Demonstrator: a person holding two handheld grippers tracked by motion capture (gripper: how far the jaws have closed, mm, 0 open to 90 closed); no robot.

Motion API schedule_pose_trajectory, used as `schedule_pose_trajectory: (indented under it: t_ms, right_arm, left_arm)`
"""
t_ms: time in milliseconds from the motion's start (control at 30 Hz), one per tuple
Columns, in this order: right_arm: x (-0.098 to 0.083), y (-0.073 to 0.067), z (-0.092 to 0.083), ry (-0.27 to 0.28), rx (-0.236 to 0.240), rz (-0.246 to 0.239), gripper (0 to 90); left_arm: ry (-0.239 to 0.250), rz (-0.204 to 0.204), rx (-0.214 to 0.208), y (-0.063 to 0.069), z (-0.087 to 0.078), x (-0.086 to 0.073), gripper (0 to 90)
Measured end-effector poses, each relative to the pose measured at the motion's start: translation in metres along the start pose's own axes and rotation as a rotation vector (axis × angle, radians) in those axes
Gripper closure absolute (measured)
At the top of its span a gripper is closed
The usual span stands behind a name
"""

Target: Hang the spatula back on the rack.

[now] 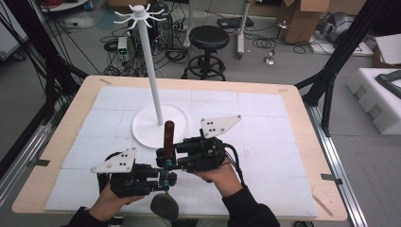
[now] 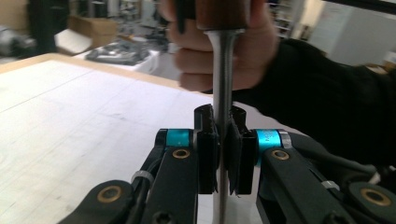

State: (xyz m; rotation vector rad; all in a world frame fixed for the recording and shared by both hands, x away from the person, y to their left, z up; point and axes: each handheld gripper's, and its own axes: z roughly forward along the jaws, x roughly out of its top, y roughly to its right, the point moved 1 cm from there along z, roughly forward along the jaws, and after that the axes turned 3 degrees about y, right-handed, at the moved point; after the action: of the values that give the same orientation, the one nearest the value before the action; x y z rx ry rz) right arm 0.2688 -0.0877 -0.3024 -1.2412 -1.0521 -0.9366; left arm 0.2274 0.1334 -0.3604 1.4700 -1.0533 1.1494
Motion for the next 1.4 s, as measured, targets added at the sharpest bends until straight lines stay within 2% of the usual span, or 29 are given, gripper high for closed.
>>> schedule_pose_trajectory:
  t_ms: [33, 67, 100, 133, 167, 200, 233, 267, 300, 333, 367, 400, 433, 467, 500, 533, 600, 633, 700, 733, 833, 900, 1000, 1033, 1100, 1167, 1400]
  right_arm:
    - [0.001, -0.001, -0.001, 0.016, -0.079, -0.001, 37.5]
    - [0.002, -0.001, -0.003, 0.027, -0.141, 0.013, 30.7]
    - [0.003, -0.001, -0.007, 0.038, -0.174, 0.018, 30.6]
    - [0.004, -0.001, -0.012, 0.059, -0.194, 0.009, 29.0]
    - [0.004, -0.001, -0.012, 0.059, -0.194, 0.009, 29.0]
    - [0.005, -0.001, -0.024, 0.096, -0.269, -0.006, 23.4]
    - [0.005, -0.002, -0.03, 0.106, -0.307, -0.012, 22.4]
    - [0.005, -0.002, -0.03, 0.106, -0.307, -0.012, 22.4]
    - [0.004, -0.004, -0.043, 0.118, -0.395, -0.047, 20.9]
    - [0.004, -0.004, -0.043, 0.118, -0.395, -0.047, 20.9]
    - [0.002, -0.004, -0.05, 0.116, -0.437, -0.059, 20.7]
    - [-0.004, -0.005, -0.063, 0.103, -0.536, -0.099, 19.9]
    - [-0.008, -0.004, -0.071, 0.093, -0.579, -0.112, 19.8]
    - [-0.012, -0.004, -0.077, 0.087, -0.614, -0.112, 19.2]
    - [-0.017, -0.003, -0.084, 0.08, -0.655, -0.121, 18.3]
    - [-0.017, -0.003, -0.084, 0.08, -0.655, -0.121, 18.3]
    - [-0.031, -0.001, -0.102, 0.058, -0.757, -0.126, 17.9]
    - [-0.031, -0.001, -0.102, 0.058, -0.757, -0.126, 17.9]
    - [-0.04, 0.0, -0.113, 0.058, -0.797, -0.113, 17.8]
    - [-0.047, 0.001, -0.121, 0.08, -0.81, -0.088, 17.8]
    - [-0.052, 0.001, -0.126, 0.091, -0.818, -0.077, 17.8]
    - [-0.054, 0.0, -0.128, 0.107, -0.82, -0.073, 17.8]
    - [-0.056, -0.002, -0.129, 0.111, -0.82, -0.079, 17.8]
    - [-0.056, -0.002, -0.129, 0.111, -0.82, -0.08, 17.8]
    - [-0.056, -0.003, -0.129, 0.112, -0.817, -0.081, 17.8]
    - [-0.056, -0.004, -0.131, 0.118, -0.817, -0.076, 17.8]
    - [-0.056, -0.005, -0.133, 0.123, -0.815, -0.076, 17.8]
  left_arm:
    - [-0.005, 0.009, 0.03, -0.001, -0.001, 0.0, 83.7]
    - [-0.005, 0.009, 0.03, -0.001, -0.001, 0.0, 83.7]
    - [-0.001, -0.002, 0.087, -0.003, -0.004, 0.002, 83.7]
    - [-0.001, -0.002, 0.087, -0.003, -0.004, 0.002, 83.7]
    - [0.003, -0.013, 0.116, -0.006, -0.007, 0.003, 83.7]
    - [-0.006, -0.02, 0.189, -0.01, -0.012, 0.008, 83.7]
    - [-0.008, -0.01, 0.231, -0.012, -0.014, 0.012, 83.7]
    - [-0.008, -0.01, 0.231, -0.012, -0.014, 0.012, 83.7]
    - [0.019, 0.007, 0.286, -0.015, -0.021, 0.021, 83.7]
    - [0.019, 0.007, 0.286, -0.015, -0.021, 0.021, 83.7]
    - [0.018, 0.011, 0.311, -0.017, -0.024, 0.027, 83.7]
    - [0.041, 0.021, 0.353, -0.023, -0.03, 0.038, 83.7]
    - [0.041, 0.021, 0.353, -0.023, -0.03, 0.038, 83.7]
    - [0.051, 0.02, 0.388, -0.031, -0.035, 0.05, 83.7]
    - [0.062, 0.02, 0.404, -0.035, -0.037, 0.056, 83.7]
    - [0.062, 0.02, 0.404, -0.035, -0.037, 0.056, 83.6]
    - [0.052, 0.033, 0.436, -0.041, -0.041, 0.069, 83.7]
    - [0.047, 0.043, 0.446, -0.044, -0.042, 0.077, 83.7]
    - [0.038, 0.057, 0.44, -0.048, -0.043, 0.092, 83.7]
    - [0.034, 0.054, 0.431, -0.051, -0.043, 0.1, 83.6]
    - [0.017, 0.052, 0.426, -0.059, -0.04, 0.12, 83.6]
    - [-0.001, 0.046, 0.436, -0.064, -0.033, 0.127, 83.6]
    - [-0.019, 0.041, 0.462, -0.07, -0.022, 0.131, 83.7]
    - [-0.016, 0.03, 0.485, -0.075, -0.017, 0.131, 83.7]
    - [-0.014, 0.017, 0.496, -0.078, -0.015, 0.131, 83.7]
    - [-0.007, -0.001, 0.538, -0.086, -0.012, 0.13, 83.7]
    - [-0.011, 0.003, 0.563, -0.091, -0.009, 0.133, 83.7]
